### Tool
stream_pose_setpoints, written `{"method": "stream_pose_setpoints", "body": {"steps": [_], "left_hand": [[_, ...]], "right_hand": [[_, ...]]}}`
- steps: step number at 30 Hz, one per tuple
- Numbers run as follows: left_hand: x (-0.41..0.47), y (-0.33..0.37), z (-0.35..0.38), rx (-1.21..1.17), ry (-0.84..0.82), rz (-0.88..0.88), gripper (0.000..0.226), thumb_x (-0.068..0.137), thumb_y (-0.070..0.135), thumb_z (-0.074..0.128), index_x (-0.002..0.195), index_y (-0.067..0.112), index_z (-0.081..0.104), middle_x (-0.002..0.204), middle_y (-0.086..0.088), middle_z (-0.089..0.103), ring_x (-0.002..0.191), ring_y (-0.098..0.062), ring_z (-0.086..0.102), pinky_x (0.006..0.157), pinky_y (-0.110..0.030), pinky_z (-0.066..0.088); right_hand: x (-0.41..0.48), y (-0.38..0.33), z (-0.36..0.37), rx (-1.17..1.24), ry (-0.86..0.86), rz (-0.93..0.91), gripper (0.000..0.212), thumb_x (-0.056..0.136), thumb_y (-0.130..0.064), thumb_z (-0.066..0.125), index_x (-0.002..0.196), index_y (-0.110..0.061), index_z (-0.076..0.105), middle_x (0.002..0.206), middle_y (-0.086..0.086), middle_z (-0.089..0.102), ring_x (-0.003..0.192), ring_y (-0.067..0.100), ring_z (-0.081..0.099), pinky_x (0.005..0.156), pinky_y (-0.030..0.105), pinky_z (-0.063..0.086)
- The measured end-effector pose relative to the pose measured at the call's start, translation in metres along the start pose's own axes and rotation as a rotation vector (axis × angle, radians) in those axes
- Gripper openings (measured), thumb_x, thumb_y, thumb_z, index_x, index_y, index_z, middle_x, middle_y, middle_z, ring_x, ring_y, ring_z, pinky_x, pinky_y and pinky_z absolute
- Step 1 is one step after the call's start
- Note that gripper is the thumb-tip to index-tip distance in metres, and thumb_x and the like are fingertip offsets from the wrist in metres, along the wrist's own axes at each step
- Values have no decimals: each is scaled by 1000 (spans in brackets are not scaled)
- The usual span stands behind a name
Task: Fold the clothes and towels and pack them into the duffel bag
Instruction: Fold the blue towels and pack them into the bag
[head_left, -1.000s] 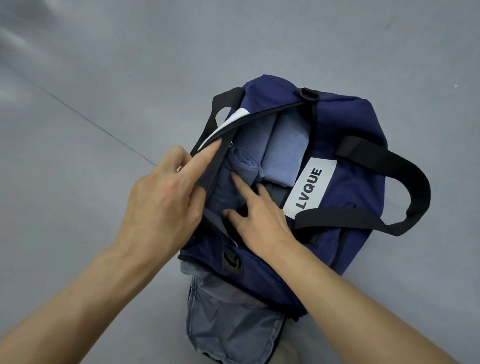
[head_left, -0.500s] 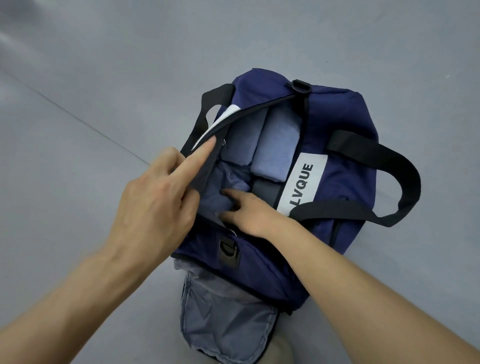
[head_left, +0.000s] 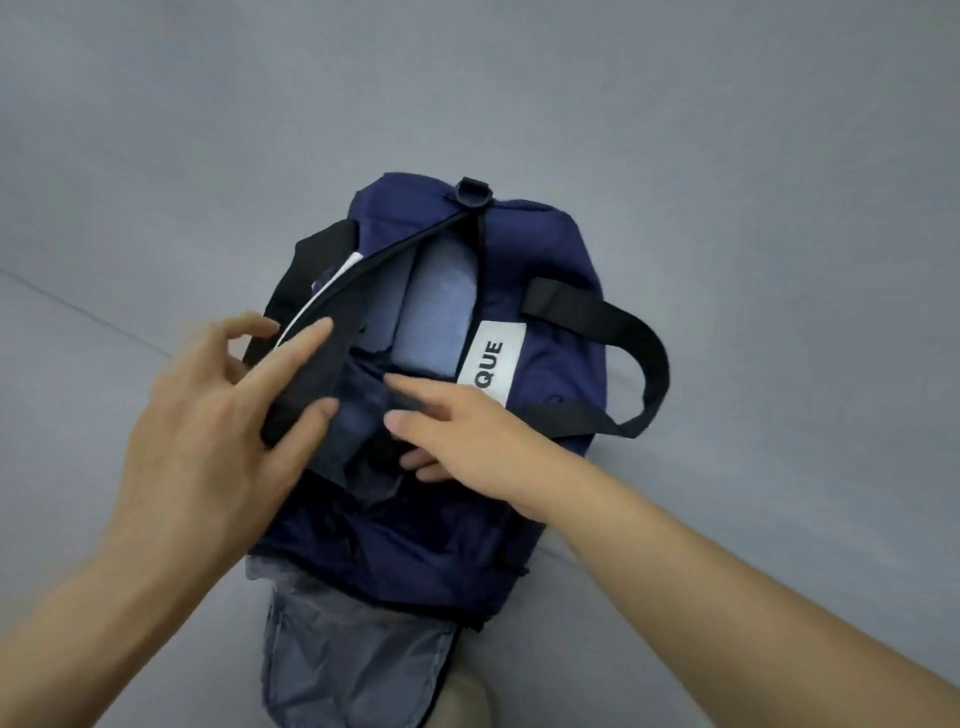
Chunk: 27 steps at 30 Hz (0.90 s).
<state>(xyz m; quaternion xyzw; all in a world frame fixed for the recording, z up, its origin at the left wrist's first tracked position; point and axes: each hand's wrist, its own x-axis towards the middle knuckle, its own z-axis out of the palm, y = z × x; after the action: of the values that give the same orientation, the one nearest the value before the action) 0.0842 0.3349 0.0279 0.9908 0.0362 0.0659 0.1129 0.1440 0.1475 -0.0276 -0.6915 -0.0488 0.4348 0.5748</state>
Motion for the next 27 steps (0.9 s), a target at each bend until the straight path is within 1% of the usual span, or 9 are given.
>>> {"method": "stream_pose_setpoints", "body": {"steps": [2, 4, 6, 9, 11, 15, 20, 24, 27], "left_hand": [[5, 25, 2, -41, -21, 76, 59, 88, 43, 59, 145, 27, 54, 146, -8, 46, 108, -32, 59, 87, -52, 51], [8, 54, 3, -78, -80, 170, 66, 90, 49, 52, 151, 28, 44, 154, -8, 40, 137, -35, 44, 109, -52, 40], [8, 92, 3, -231, -169, 206, 65, 93, 57, 48, 154, 37, 36, 156, 5, 39, 146, -20, 35, 116, -45, 34], [-6, 163, 14, -581, -495, 180, 69, 90, 66, 52, 151, 58, 22, 145, 43, 35, 138, 17, 30, 117, -32, 31], [-20, 211, 28, -647, -679, 288, 75, 88, 68, 56, 151, 62, 15, 150, 41, 32, 139, 19, 27, 120, -34, 30], [-53, 308, 47, -607, -1009, 484, 86, 83, 64, 60, 149, 65, 5, 153, 34, 32, 137, 16, 33, 118, -29, 34], [-90, 411, 72, -465, -1182, 743, 94, 79, 64, 67, 148, 66, 3, 152, 30, 33, 134, 13, 37, 114, -22, 37], [-116, 491, 110, -492, -1210, 785, 100, 72, 63, 71, 150, 64, 8, 148, 23, 39, 127, 6, 46, 103, -16, 42], [-138, 536, 145, -546, -1217, 757, 103, 72, 55, 77, 153, 58, 13, 144, 18, 43, 123, 1, 51, 102, -21, 44]], "right_hand": [[-53, 1, -41, 51, 77, -24, 40, 100, -26, 58, 140, -32, 54, 115, 6, 70, 97, 21, 71, 86, 30, 60], [-115, 10, -80, 60, 182, -19, 30, 99, -22, 59, 127, -32, 63, 108, 5, 73, 93, 19, 72, 86, 34, 60], [-176, 31, -117, 38, 308, 2, 27, 97, -22, 61, 118, -38, 67, 105, 3, 74, 92, 16, 72, 86, 36, 60], [-261, 77, -157, -59, 482, 32, 39, 88, -43, 65, 125, -52, 59, 114, -14, 71, 106, 7, 67, 95, 36, 56], [-311, 111, -172, -130, 592, 63, 58, 76, -59, 62, 132, -60, 49, 123, -27, 64, 112, -6, 61, 103, 31, 48], [-392, 170, -179, -17, 781, 47, 67, 75, -60, 59, 139, -60, 40, 132, -30, 55, 116, -12, 55, 97, 19, 44], [-449, 233, -173, 140, 1015, -30, 70, 75, -63, 58, 142, -57, 40, 135, -27, 55, 121, -8, 53, 93, 12, 47], [-476, 280, -171, 250, 1195, -75, 64, 79, -60, 59, 140, -57, 42, 135, -24, 55, 121, -4, 54, 96, 18, 47], [-488, 316, -171, 333, 1315, -92, 61, 82, -59, 61, 140, -55, 44, 136, -17, 57, 119, -4, 57, 97, 16, 47]]}}
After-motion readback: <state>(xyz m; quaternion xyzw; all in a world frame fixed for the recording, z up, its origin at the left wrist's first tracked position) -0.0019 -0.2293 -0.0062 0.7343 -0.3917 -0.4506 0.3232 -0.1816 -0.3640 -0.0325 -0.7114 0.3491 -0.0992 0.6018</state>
